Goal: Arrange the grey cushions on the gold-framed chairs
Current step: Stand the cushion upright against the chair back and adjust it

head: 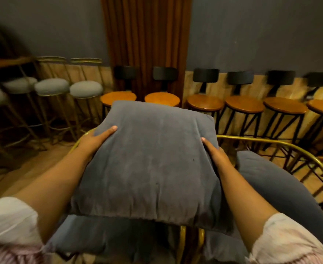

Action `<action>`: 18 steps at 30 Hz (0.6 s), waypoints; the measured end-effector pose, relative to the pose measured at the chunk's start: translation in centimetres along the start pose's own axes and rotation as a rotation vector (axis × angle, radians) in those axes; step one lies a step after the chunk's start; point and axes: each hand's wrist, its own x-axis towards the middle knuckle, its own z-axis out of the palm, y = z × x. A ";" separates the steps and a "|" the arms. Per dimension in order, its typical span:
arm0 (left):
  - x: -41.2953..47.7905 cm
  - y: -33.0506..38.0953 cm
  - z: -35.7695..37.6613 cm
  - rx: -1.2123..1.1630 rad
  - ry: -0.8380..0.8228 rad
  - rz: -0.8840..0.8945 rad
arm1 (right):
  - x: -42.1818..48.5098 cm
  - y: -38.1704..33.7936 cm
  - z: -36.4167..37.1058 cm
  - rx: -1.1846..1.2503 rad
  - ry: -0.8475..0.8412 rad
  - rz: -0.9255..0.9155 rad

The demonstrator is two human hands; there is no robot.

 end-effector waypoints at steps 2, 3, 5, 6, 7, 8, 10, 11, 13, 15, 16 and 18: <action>0.3 -1.0 -2.0 0.000 0.024 -0.020 | -0.3 -0.5 2.0 -0.002 -0.046 0.002; 0.3 -1.5 -3.0 0.007 0.035 -0.043 | -0.5 -0.7 2.9 0.000 -0.077 0.003; 0.9 -2.6 -4.8 0.034 0.035 -0.068 | -0.5 -1.2 4.6 0.007 -0.117 -0.028; 1.2 -3.0 -5.5 0.047 0.031 -0.072 | -0.4 -1.3 5.3 0.001 -0.129 -0.049; 1.7 -3.4 -6.3 0.054 0.027 -0.077 | -0.1 -1.4 6.0 -0.011 -0.146 -0.068; 2.3 -3.9 -7.1 0.064 0.015 -0.087 | 0.3 -1.4 6.7 -0.017 -0.166 -0.083; 4.0 -4.6 -8.3 0.090 -0.008 -0.103 | 1.2 -1.4 8.2 -0.018 -0.183 -0.116; 4.9 -5.0 -8.7 0.097 -0.009 -0.098 | 1.6 -1.4 8.8 -0.015 -0.190 -0.134; 7.3 -5.5 -9.6 0.095 0.001 -0.097 | 2.9 -1.5 10.5 -0.010 -0.203 -0.153; 10.1 -5.3 -10.1 0.101 -0.029 -0.082 | 4.6 -1.9 12.2 -0.017 -0.208 -0.177; 11.6 -5.2 -10.3 0.080 -0.051 -0.086 | 5.4 -2.2 12.9 -0.017 -0.210 -0.193; 15.4 -4.8 -10.3 0.018 -0.096 -0.099 | 7.7 -2.8 14.6 0.023 -0.228 -0.206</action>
